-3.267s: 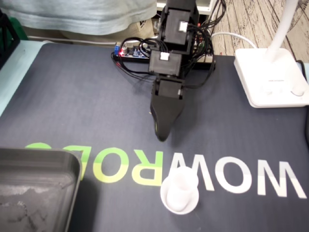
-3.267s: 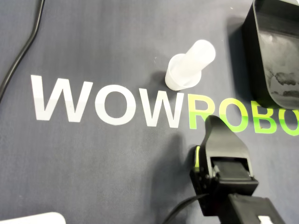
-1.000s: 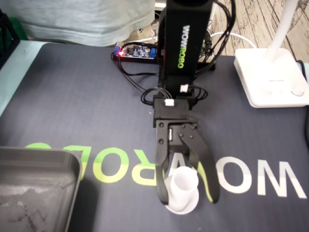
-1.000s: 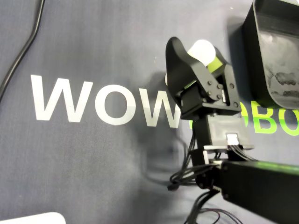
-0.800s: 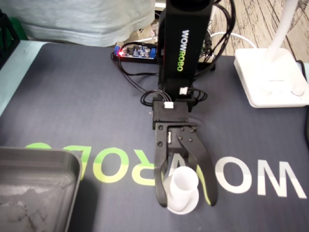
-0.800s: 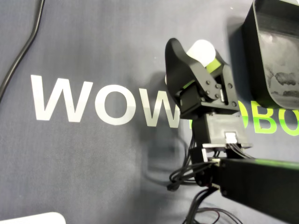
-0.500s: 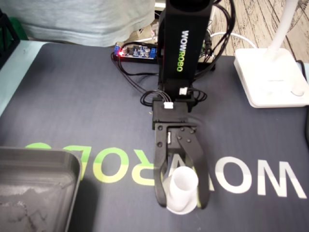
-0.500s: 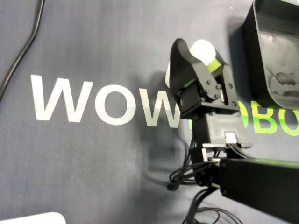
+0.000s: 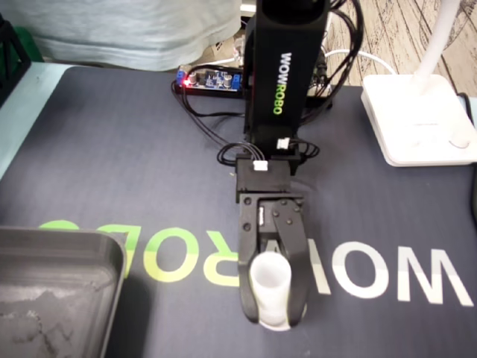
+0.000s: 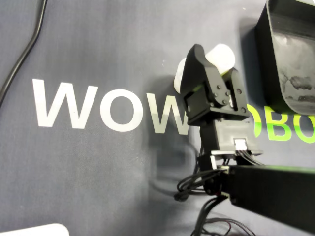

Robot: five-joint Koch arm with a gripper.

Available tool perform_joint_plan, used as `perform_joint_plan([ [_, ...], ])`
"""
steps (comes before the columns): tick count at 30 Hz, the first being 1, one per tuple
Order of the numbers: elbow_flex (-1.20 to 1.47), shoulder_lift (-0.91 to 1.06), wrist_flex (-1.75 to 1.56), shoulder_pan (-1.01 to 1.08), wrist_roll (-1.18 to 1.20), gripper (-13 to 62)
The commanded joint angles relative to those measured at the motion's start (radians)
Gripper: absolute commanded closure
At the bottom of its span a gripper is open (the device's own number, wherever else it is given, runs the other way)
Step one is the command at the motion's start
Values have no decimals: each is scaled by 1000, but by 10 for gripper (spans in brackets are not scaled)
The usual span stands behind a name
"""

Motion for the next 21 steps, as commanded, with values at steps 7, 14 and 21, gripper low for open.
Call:
perform_joint_plan([
  [7,-20,-2,-44,-18,38,459],
  [14,-28,95,2,0,54,490],
  [21,-110,434,387,28,204,490],
])
